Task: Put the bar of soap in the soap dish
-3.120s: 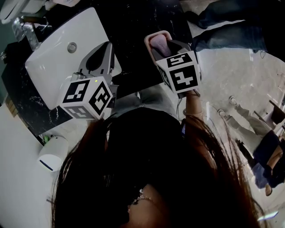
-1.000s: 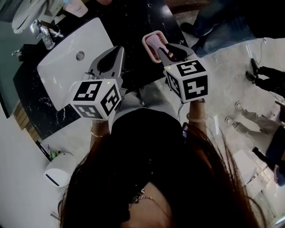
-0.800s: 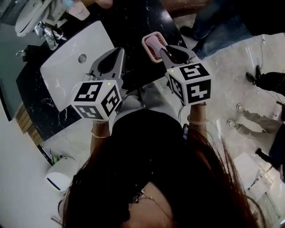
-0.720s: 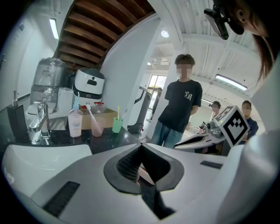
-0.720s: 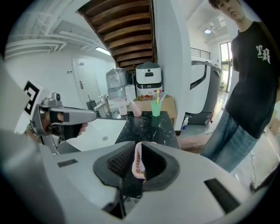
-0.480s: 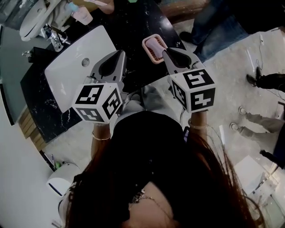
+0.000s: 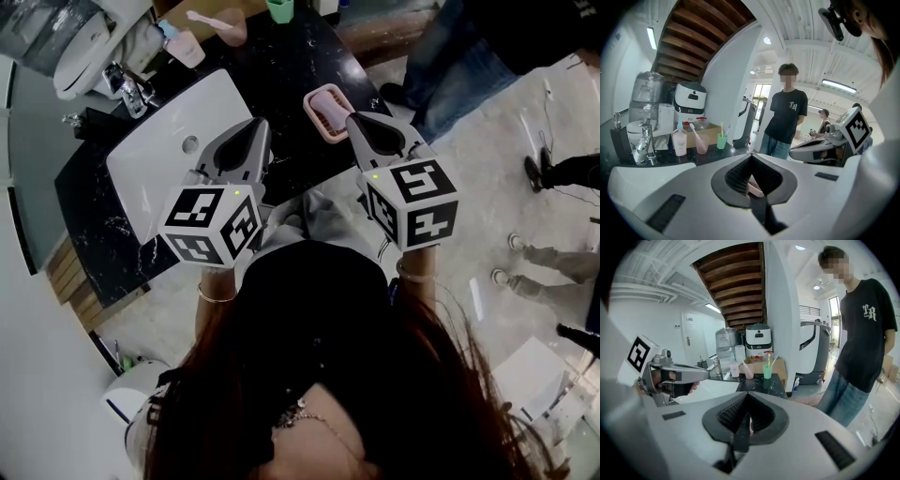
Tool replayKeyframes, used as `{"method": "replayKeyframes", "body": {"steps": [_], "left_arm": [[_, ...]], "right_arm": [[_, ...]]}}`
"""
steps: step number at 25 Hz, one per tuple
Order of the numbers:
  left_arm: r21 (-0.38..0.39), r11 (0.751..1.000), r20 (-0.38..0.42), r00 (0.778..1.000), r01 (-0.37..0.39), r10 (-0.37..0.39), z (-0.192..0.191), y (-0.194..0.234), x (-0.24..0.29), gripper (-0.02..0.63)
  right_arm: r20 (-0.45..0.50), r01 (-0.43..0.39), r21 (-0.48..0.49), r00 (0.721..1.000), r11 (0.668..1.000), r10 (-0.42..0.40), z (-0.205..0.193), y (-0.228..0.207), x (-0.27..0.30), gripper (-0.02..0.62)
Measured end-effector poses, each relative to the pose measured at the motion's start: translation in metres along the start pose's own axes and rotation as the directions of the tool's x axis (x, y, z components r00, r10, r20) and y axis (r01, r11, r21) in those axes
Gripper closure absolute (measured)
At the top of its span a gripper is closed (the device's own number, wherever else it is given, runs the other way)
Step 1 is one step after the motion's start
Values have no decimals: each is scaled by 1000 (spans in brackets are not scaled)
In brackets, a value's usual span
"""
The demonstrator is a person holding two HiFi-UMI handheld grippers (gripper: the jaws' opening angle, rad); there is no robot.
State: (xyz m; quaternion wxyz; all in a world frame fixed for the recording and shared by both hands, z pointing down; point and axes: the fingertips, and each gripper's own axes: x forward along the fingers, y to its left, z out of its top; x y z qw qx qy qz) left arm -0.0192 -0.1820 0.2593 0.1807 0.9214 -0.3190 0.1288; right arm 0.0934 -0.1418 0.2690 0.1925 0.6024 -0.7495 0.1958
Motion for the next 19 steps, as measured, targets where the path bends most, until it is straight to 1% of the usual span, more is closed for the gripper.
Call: {"method": "replayKeyframes", "body": {"steps": [19], "left_arm": [[-1, 1000, 4, 1000, 0, 0, 0, -4, 1, 614]], "right_arm": [[-15, -5, -10, 1000, 1000, 5, -5, 2, -2, 584]]}}
